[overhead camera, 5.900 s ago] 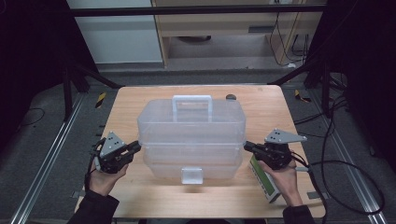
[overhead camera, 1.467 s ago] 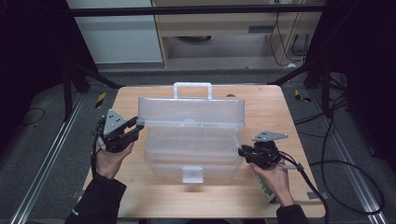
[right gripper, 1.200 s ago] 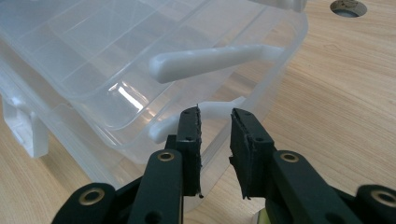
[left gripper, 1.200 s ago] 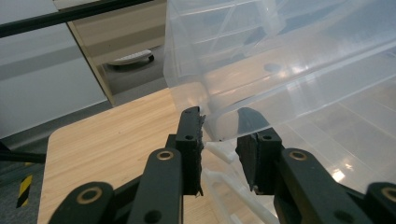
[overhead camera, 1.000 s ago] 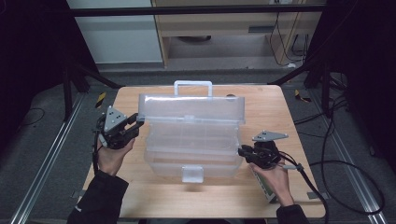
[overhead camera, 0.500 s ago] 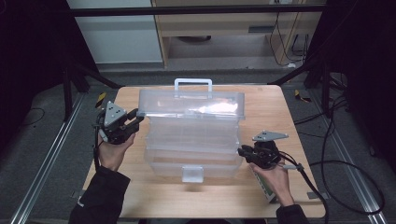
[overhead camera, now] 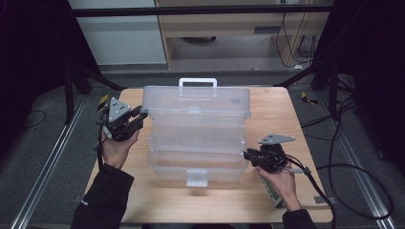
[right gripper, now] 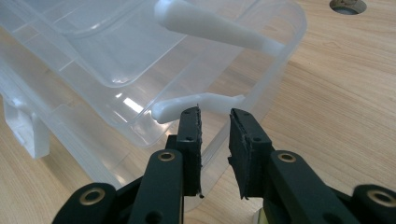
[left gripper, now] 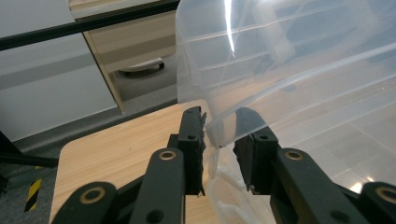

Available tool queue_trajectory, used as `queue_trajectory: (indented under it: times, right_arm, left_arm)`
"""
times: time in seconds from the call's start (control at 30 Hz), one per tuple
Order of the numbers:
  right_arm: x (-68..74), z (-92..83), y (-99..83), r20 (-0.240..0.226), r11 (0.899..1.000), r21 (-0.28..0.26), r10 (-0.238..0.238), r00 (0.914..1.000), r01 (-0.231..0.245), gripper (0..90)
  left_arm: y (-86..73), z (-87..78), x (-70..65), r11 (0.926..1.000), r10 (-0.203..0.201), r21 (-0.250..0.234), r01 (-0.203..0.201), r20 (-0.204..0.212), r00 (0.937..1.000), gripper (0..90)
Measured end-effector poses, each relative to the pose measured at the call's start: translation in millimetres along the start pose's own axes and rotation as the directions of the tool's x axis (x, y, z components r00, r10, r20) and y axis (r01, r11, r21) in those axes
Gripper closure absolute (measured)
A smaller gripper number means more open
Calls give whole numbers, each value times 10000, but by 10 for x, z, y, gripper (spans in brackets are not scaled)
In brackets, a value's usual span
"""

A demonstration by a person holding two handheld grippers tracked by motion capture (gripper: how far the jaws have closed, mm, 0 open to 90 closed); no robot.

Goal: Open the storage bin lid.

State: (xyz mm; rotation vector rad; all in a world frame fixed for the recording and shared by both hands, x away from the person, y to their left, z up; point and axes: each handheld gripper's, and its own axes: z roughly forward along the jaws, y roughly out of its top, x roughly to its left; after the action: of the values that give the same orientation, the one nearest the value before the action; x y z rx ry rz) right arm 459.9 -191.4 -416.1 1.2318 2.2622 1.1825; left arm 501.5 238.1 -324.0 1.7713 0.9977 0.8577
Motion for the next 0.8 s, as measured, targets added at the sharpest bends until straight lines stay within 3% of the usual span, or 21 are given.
queue_trajectory:
  times: [0.27, 0.8]
  right_arm:
    - [0, 0, 0, -19, 10000, -1, 10, 10000, -10, 743]
    - [2, 4, 4, -37, 10000, 1, -92, 10000, 92, 739]
  left_arm:
    - [57, 45, 20, 10000, 5, 29, -5, 11, 10000, 738]
    - [237, 204, 67, 9999, 90, 89, -87, -380, 9992, 768]
